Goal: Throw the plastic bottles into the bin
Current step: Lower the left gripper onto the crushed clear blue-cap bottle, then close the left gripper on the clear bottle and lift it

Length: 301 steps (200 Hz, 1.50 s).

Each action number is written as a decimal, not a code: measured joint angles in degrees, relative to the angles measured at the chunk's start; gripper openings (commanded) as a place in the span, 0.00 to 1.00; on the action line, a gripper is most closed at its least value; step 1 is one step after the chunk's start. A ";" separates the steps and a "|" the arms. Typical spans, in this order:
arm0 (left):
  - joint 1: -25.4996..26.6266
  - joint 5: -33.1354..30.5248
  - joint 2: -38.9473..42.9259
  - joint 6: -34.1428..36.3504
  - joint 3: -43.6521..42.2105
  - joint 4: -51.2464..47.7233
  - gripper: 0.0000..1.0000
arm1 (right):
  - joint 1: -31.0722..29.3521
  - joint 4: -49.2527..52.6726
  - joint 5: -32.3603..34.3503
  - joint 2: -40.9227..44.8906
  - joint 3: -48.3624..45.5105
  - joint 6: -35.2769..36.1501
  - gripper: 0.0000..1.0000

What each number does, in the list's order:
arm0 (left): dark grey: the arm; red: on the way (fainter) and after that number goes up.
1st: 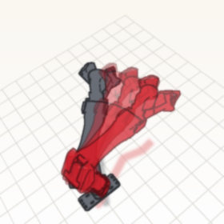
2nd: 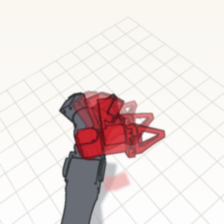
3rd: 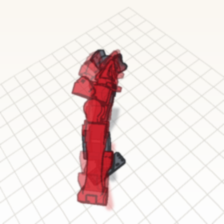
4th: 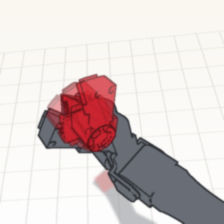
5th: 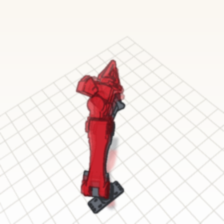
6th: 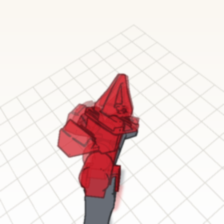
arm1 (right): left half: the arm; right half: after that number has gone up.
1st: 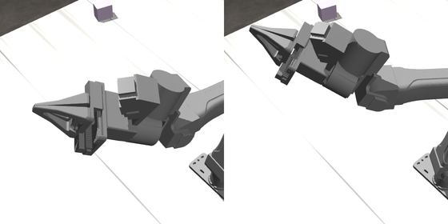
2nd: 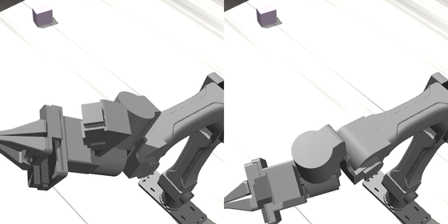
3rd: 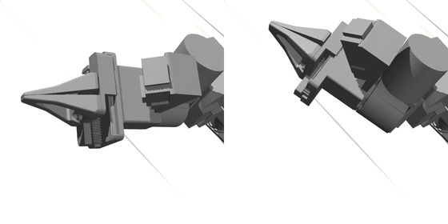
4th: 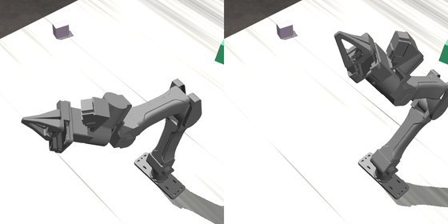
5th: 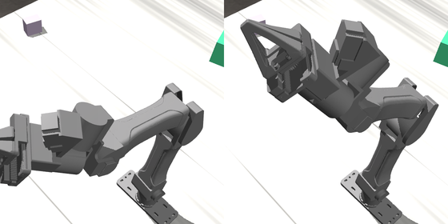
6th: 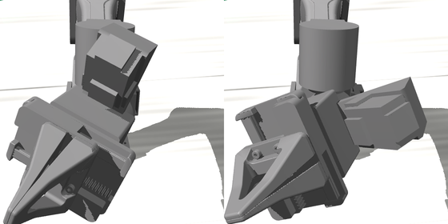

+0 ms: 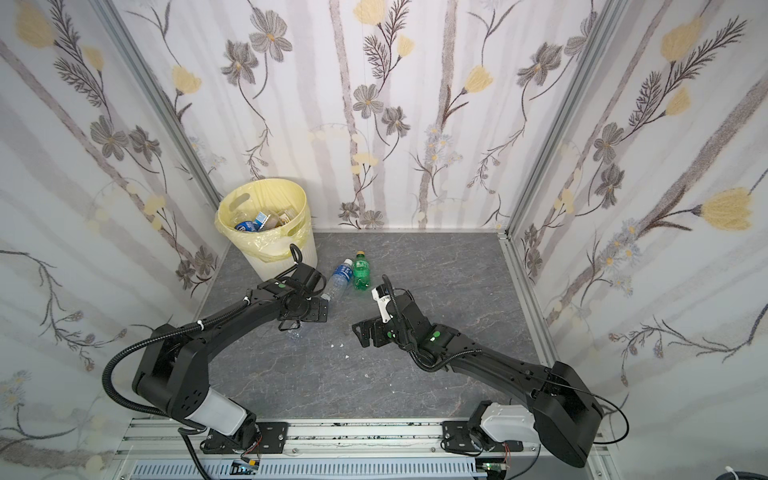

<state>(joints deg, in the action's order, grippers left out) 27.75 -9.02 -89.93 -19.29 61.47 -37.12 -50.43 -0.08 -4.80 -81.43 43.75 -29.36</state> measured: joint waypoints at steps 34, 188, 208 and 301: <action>-0.02 -0.79 -2.47 0.07 -0.74 0.92 0.96 | -0.72 -0.90 -0.68 -0.76 -0.04 -0.17 1.00; -0.83 1.14 -7.63 -0.26 -4.85 5.18 0.59 | -0.66 -2.40 0.24 -0.20 -3.02 -0.35 1.00; -0.59 1.64 -7.58 -0.44 -5.35 5.40 0.55 | -0.55 -2.51 0.24 -0.20 -3.06 -0.35 1.00; -0.13 5.92 -4.57 -1.44 -5.53 5.60 0.49 | -0.50 -2.64 0.24 -0.15 -3.06 -0.59 1.00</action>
<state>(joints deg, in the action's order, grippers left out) 27.62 -3.09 -94.50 -20.73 55.94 -31.53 -50.94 -2.72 -4.56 -81.58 40.69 -29.95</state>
